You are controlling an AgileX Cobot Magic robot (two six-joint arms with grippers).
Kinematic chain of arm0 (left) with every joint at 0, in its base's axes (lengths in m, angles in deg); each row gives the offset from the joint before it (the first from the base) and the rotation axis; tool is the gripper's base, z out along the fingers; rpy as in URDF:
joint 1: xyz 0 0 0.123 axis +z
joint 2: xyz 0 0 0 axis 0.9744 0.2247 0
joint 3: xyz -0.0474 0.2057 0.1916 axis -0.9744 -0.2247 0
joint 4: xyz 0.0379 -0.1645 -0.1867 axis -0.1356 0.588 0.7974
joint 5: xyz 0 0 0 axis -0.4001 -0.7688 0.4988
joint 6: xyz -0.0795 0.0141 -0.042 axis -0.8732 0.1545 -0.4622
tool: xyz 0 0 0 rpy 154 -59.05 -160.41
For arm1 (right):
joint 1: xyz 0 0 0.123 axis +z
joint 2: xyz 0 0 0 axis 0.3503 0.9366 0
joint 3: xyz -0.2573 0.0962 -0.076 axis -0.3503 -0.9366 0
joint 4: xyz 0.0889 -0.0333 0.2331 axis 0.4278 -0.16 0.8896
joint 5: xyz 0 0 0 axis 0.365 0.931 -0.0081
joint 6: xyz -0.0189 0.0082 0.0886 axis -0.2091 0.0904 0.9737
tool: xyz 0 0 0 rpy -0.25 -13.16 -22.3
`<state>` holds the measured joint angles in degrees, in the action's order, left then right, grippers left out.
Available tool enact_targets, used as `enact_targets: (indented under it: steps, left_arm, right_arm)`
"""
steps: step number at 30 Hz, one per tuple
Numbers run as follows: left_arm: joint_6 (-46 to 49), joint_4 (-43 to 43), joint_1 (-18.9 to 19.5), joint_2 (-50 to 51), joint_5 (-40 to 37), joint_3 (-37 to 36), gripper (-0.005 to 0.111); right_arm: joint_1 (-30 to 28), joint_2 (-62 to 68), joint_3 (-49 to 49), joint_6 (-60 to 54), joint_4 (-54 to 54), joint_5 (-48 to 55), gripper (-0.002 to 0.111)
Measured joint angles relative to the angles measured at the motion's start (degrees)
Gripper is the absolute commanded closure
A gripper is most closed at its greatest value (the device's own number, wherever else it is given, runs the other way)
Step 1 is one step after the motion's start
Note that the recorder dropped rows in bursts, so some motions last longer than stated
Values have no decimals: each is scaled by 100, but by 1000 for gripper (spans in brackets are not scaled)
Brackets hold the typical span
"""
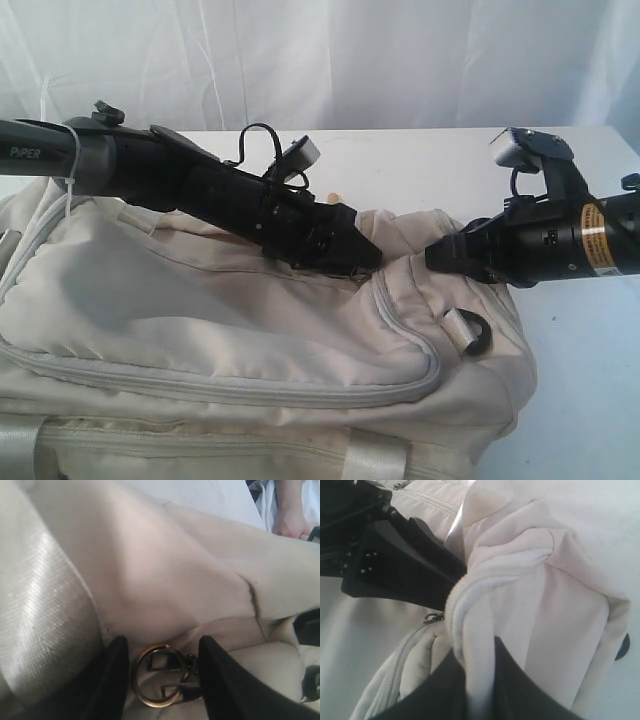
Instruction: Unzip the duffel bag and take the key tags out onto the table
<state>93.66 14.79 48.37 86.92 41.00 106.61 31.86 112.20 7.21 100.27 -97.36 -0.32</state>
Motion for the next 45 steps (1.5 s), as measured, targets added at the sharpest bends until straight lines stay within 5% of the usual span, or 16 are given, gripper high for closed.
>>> enact_targets:
  steps: [10,21,26,45]
  left_arm:
    - [49,-155,0,0,-125,0,92]
    - [140,-230,0,0,-147,0,95]
    - [140,-254,0,0,-48,0,107]
    - [415,-376,384,-595,-21,-138,107]
  right_arm:
    - [0,0,41,0,-54,12,108]
    - [14,0,41,0,-105,138,108]
    - [16,0,41,0,-104,238,108]
    - [16,0,70,0,-104,341,108]
